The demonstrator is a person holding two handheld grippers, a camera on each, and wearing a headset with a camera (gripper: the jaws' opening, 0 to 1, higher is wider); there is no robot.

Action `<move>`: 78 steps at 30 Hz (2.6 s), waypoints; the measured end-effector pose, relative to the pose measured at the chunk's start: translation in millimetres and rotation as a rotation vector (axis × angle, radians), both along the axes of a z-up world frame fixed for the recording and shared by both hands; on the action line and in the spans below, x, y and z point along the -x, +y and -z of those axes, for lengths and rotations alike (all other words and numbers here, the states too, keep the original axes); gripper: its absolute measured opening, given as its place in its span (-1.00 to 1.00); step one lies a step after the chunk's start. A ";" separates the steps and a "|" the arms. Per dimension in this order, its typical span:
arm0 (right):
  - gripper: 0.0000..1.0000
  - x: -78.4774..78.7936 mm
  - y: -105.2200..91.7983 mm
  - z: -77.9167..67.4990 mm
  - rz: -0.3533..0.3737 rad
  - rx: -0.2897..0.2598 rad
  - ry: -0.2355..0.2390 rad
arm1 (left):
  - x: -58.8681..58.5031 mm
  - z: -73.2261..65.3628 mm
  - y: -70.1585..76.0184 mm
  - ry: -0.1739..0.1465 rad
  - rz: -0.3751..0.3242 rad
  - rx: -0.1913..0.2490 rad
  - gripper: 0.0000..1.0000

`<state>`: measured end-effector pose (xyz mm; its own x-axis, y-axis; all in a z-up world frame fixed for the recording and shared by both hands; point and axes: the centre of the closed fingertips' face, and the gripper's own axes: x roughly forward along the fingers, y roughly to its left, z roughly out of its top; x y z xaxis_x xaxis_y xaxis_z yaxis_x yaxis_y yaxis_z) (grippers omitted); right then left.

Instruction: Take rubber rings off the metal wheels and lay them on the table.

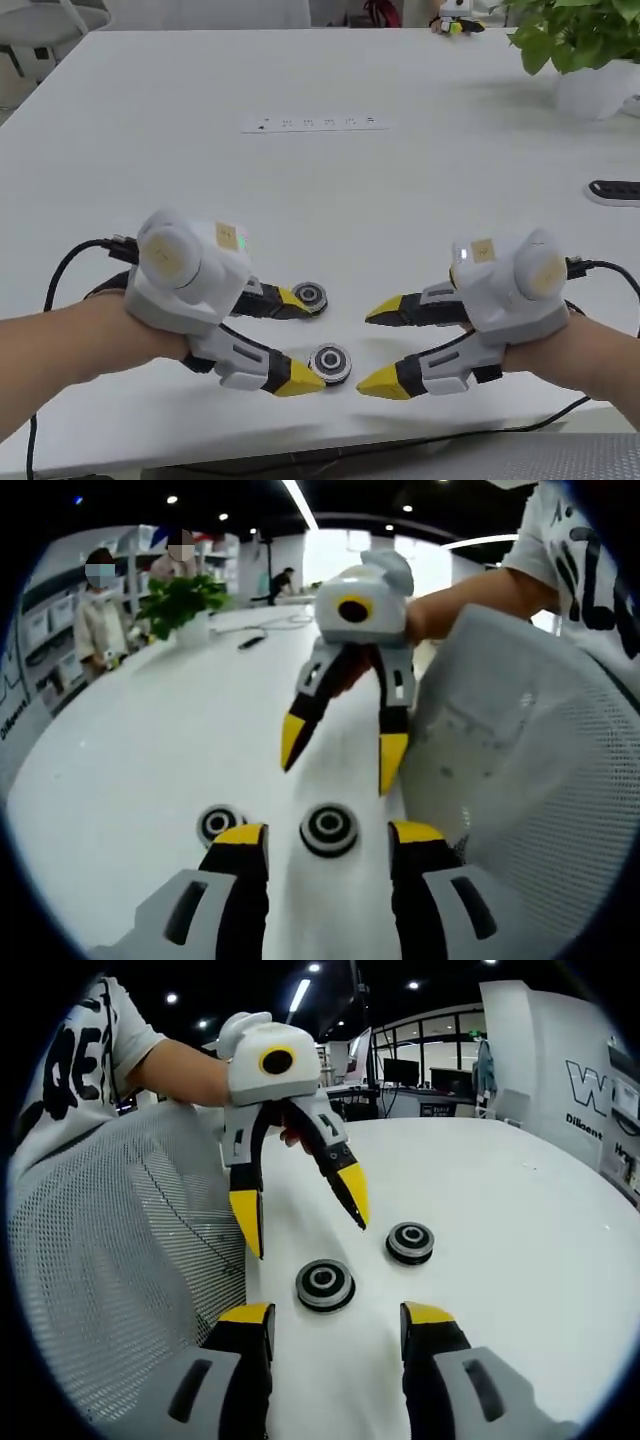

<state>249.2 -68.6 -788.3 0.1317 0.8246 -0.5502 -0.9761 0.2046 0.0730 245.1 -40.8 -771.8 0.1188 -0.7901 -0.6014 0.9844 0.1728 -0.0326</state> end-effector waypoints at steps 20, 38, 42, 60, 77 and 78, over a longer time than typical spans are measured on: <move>-0.02 1.6 0.8 2.5 -0.005 -0.009 0.022 | 3.4 13.8 -13.1 0.031 0.016 -0.006 -0.32; -0.02 3.2 5.8 4.9 -0.019 -0.015 0.031 | -2.2 20.8 -14.4 0.004 -0.011 -0.008 -0.70; -0.02 1.5 6.6 3.6 -0.016 -0.019 0.028 | -1.1 21.1 -15.3 -0.036 0.009 -0.024 -0.72; -0.20 9.5 16.5 9.9 -0.060 -0.015 0.033 | -2.3 21.5 -15.6 -0.044 -0.001 -0.014 -0.72; -0.36 7.7 23.7 14.7 -0.053 -0.033 0.054 | -1.8 20.9 -15.3 -0.047 -0.012 -0.006 -0.73; -0.36 7.2 23.8 14.7 -0.050 -0.036 0.057 | -1.8 20.8 -15.3 -0.047 -0.012 -0.006 -0.73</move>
